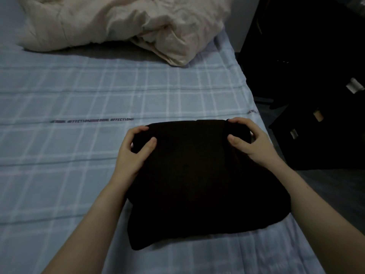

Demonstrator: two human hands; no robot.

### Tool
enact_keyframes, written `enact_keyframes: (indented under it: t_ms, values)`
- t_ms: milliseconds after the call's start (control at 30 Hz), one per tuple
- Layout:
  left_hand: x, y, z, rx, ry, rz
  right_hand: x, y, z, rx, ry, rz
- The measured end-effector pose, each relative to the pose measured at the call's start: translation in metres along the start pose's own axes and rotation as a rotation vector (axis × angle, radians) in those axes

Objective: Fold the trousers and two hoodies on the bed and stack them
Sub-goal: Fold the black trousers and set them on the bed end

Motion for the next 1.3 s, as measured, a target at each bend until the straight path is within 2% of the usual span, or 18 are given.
enact_keyframes:
  t_ms: [167,233,267,333,367,433,500,567,600,633,667,700,767,833,967,1100,1233,1300]
  values:
    - [-0.002,0.011,-0.002,-0.056,0.034,-0.052,0.004,0.006,-0.003,0.0,-0.077,-0.023]
    - [0.003,0.01,-0.004,-0.116,-0.084,-0.101,0.004,0.003,-0.001,0.002,-0.063,-0.026]
    - [0.012,0.008,-0.009,-0.115,-0.242,-0.078,0.002,0.002,-0.002,-0.002,-0.056,-0.023]
    - [0.052,0.013,-0.022,0.008,-0.645,0.114,-0.002,0.001,-0.002,-0.023,-0.026,-0.018]
    - [0.078,0.025,-0.017,0.06,-0.736,0.254,-0.005,0.001,-0.001,-0.032,-0.006,-0.012]
    - [0.11,0.059,0.014,-0.027,-0.746,0.413,-0.006,0.002,-0.003,-0.049,0.056,0.047]
    - [0.103,0.082,0.046,-0.213,-0.833,0.375,-0.012,0.002,-0.008,-0.078,0.12,0.17]
    - [0.08,0.085,0.058,-0.292,-0.954,0.312,-0.027,0.005,-0.025,-0.019,0.386,0.239]
    - [0.072,0.083,0.059,-0.293,-0.99,0.3,-0.046,0.008,-0.026,0.032,0.572,0.17]
    - [0.068,0.081,0.06,-0.284,-1.011,0.303,-0.07,0.016,-0.014,0.061,0.692,0.025]
    - [0.069,0.081,0.061,-0.271,-1.023,0.313,-0.089,0.029,0.011,0.041,0.73,-0.116]
    - [0.071,0.082,0.062,-0.261,-1.033,0.325,-0.095,0.043,0.037,-0.025,0.74,-0.163]
    - [0.072,0.083,0.063,-0.263,-1.024,0.346,-0.073,0.07,0.072,-0.171,0.864,-0.076]
    - [0.067,0.085,0.057,-0.277,-0.987,0.393,-0.038,0.086,0.067,-0.24,0.96,0.048]
    - [0.049,0.089,0.049,-0.256,-0.812,0.457,-0.014,0.091,0.045,-0.221,0.742,-0.007]
    - [0.024,0.087,0.05,-0.172,-0.633,0.457,0.008,0.095,0.039,-0.098,0.604,-0.058]
    - [0.015,0.075,0.058,-0.184,-0.541,0.418,0.024,0.087,0.036,-0.1,0.399,0.055]
    - [0.022,0.075,0.053,-0.205,-0.564,0.404,0.016,0.085,0.037,-0.13,0.405,0.071]
Point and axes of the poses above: each hand's wrist, its own y-axis away from the middle knuckle, its own z-axis out of the palm, x = y × z, the point moved 9 cm from there along -y, towards the middle knuckle, and after that the axes turned 12 degrees about -y, right-handed, at the moved point
